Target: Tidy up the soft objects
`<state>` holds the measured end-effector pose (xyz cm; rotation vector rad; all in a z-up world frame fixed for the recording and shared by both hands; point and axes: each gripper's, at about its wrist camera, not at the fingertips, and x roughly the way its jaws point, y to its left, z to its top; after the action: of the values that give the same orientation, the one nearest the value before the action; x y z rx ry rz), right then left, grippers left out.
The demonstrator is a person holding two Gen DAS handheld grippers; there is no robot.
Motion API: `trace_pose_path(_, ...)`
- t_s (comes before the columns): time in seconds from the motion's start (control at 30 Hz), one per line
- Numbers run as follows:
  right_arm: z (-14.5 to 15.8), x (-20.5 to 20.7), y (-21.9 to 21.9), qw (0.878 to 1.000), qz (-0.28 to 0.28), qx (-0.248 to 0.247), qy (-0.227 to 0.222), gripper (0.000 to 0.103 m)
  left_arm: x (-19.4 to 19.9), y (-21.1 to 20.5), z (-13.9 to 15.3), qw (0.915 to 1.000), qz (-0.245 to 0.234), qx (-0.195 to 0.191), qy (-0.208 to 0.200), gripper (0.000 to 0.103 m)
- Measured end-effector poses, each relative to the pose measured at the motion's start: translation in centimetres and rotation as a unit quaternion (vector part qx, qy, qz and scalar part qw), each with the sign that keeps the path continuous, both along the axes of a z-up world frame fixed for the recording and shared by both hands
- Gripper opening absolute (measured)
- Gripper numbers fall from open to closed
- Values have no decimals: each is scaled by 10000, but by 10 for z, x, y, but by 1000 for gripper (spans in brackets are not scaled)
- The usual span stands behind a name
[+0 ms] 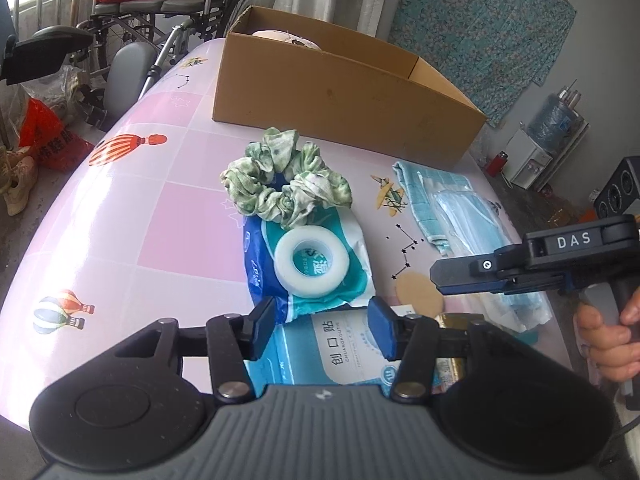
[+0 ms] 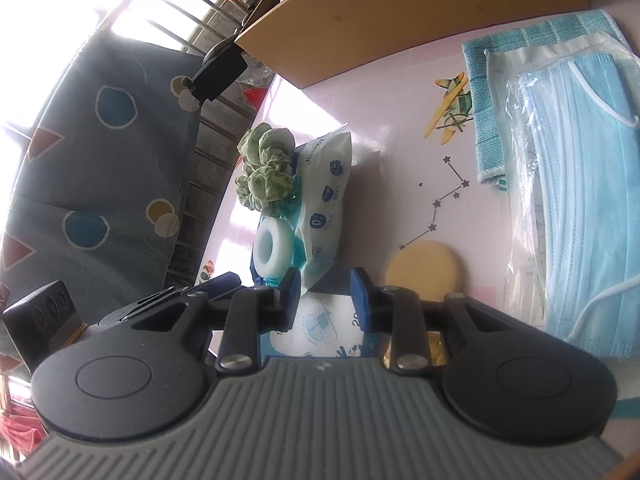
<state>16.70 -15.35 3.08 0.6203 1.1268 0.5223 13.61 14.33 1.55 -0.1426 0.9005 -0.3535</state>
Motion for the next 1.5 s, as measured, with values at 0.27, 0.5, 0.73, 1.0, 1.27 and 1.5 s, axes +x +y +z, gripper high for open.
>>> trace_pose_path(0.27,12,-40,-38,9995,-284,-80,62,35,-21,-40,4,9941,-1058,-218,7,52)
trace_pose_path(0.5,13,-68,-65,9972,-656,-350,103,38,-19,-65,-5,9893,-1430,-241,183,55)
trace_pose_path(0.73,20,-79,-115,9847,-1675,-471,-119,46,7,-94,-6,9852,-1654,-386,241,69)
trace_pose_path(1.0,-21,-60,-167,9719,-2281,-561,117,47,54,-153,-26,9789,-1828,-596,696,72)
trace_pose_path(1.27,-43,-55,-171,9733,-2290,92,119,45,68,-179,-41,9722,-1906,-752,1136,65)
trace_pose_path(1.5,-43,-56,-176,9732,-2296,40,79,42,60,-190,-36,9684,-2131,-657,1118,64)
